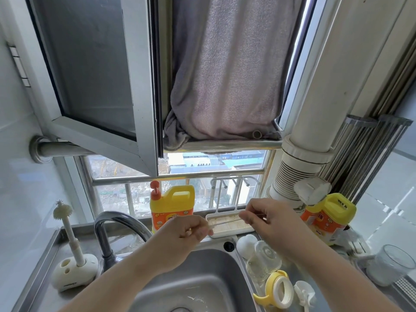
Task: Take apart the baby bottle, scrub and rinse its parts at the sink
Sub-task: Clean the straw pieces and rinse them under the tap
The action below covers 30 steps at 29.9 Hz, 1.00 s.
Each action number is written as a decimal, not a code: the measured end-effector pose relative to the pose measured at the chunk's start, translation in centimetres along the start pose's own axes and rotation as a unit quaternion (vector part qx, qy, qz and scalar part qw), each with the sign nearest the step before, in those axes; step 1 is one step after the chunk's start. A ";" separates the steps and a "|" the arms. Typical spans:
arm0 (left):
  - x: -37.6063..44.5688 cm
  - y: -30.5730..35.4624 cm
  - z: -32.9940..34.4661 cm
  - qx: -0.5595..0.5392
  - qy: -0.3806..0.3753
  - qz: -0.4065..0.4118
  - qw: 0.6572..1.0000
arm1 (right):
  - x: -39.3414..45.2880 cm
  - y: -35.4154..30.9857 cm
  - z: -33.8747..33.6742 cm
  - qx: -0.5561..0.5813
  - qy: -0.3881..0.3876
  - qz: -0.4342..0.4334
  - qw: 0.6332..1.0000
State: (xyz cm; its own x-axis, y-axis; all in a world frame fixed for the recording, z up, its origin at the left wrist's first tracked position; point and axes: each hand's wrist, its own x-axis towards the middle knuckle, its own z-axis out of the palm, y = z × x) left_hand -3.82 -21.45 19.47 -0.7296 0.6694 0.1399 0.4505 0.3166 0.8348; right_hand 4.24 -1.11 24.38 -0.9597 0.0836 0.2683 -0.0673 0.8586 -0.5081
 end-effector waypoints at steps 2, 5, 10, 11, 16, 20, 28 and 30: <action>0.1 0.0 0.1 0.017 0.004 0.005 1.000 | 0.1 -0.4 0.3 -0.003 -0.018 -0.012 1.000; 0.2 0.1 0.2 0.034 -0.008 0.006 0.999 | 0.4 -0.5 0.5 0.018 -0.006 -0.017 1.000; 0.2 0.2 0.3 0.036 -0.007 0.014 0.999 | 0.4 -0.6 1.5 0.032 -0.008 -0.025 0.999; 0.2 0.2 0.3 0.034 -0.010 0.012 0.999 | 0.5 -0.6 1.6 0.044 0.006 -0.022 0.999; 0.1 0.2 0.1 0.035 -0.009 0.009 0.999 | 0.4 -0.7 1.4 0.026 -0.017 -0.042 0.999; 0.1 0.2 0.3 0.031 -0.010 0.016 0.999 | 0.5 -0.9 1.4 0.038 -0.004 -0.038 0.999; 0.3 0.8 0.7 0.036 -0.002 0.024 0.999 | 0.1 -1.6 3.0 0.072 -0.011 -0.029 0.997; 0.3 0.8 0.9 0.044 -0.006 0.023 0.999 | 0.1 -1.2 3.5 0.081 0.019 -0.019 0.996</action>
State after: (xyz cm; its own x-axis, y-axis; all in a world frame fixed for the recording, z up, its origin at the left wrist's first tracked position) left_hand -3.24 -20.35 19.68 -0.7012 0.6924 0.1698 0.5271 0.3431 0.7775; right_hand 3.31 -3.93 22.17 -0.9445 0.0747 0.3199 -0.1500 0.7685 -0.6221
